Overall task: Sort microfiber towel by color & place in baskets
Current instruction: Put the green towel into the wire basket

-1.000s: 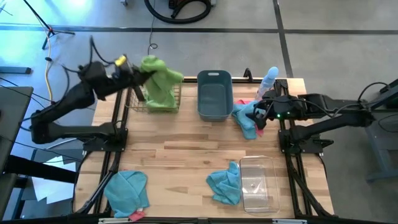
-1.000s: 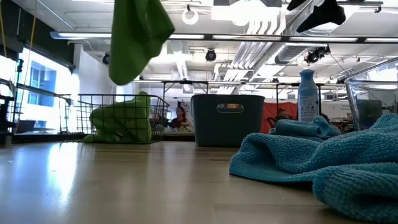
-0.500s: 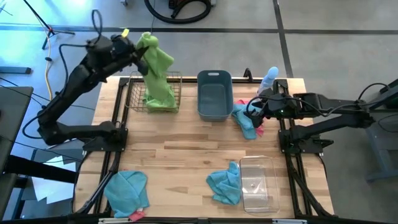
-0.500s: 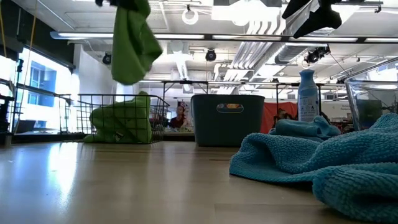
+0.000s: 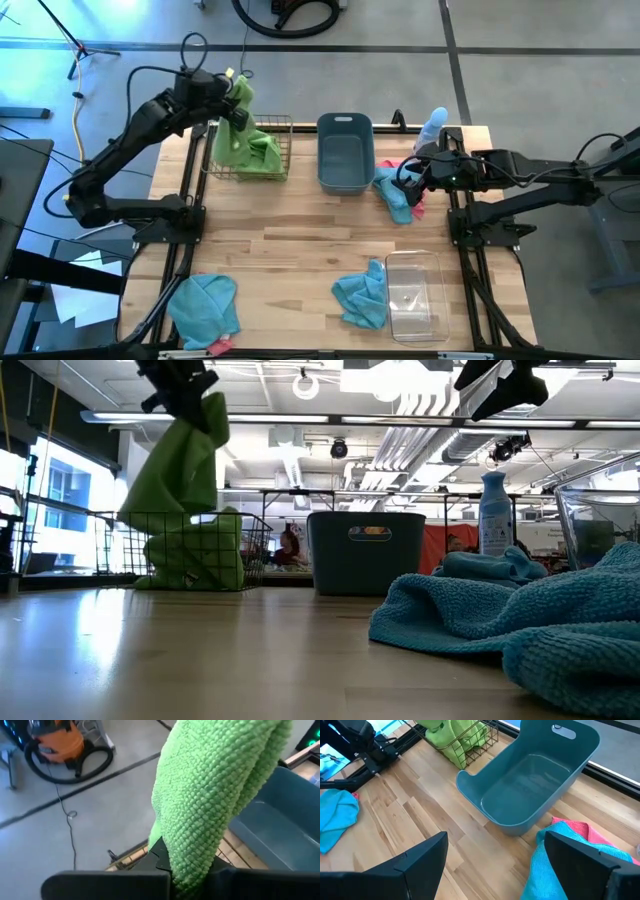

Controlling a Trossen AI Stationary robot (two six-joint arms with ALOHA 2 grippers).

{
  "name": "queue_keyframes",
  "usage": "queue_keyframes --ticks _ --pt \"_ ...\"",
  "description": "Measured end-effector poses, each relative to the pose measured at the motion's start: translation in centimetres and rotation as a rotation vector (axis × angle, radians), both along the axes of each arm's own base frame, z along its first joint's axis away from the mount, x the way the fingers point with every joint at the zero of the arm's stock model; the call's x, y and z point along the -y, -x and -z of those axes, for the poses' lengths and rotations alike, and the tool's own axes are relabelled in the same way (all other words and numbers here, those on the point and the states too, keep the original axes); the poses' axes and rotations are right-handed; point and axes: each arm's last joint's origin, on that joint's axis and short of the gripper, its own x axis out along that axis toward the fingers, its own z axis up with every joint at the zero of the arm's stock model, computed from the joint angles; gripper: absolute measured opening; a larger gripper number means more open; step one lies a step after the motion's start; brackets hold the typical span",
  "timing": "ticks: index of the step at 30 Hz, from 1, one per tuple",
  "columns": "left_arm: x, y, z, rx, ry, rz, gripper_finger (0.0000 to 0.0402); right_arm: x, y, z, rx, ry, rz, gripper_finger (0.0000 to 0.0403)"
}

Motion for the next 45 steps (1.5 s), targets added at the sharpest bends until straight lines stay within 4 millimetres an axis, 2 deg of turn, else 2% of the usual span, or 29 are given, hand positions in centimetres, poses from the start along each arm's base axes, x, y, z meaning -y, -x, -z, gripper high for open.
queue_keyframes --ticks 8,15,19,23,27,36,45 --pt "-0.8 -0.6 4.9 0.041 0.073 -0.101 0.0 0.0 0.0 0.0 -0.001 0.001 -0.001 0.0328" --pt "-0.5 -1.2 8.4 0.105 0.185 -0.126 0.0 0.0 0.0 0.0 -0.001 0.001 -0.001 0.0328" --pt "-0.5 -1.6 10.4 0.12 0.33 -0.141 0.0 0.0 0.0 0.0 -0.001 0.001 -0.001 0.0328" --pt "-1.2 -2.0 11.4 0.106 0.452 -0.146 0.0 0.0 0.0 0.0 -0.002 0.001 -0.001 0.0328" --pt "-2.0 -2.4 12.2 0.021 0.545 -0.172 0.0 0.0 0.0 0.0 -0.002 0.001 -0.001 0.0328" --pt "-5.6 -2.9 13.7 -0.076 0.767 -0.209 0.0 0.0 0.0 0.0 -0.002 0.001 -0.001 0.0328" --pt "-6.8 -3.9 16.6 -0.086 0.94 -0.231 0.0 0.0 0.0 0.0 -0.002 0.001 -0.001 0.0328"
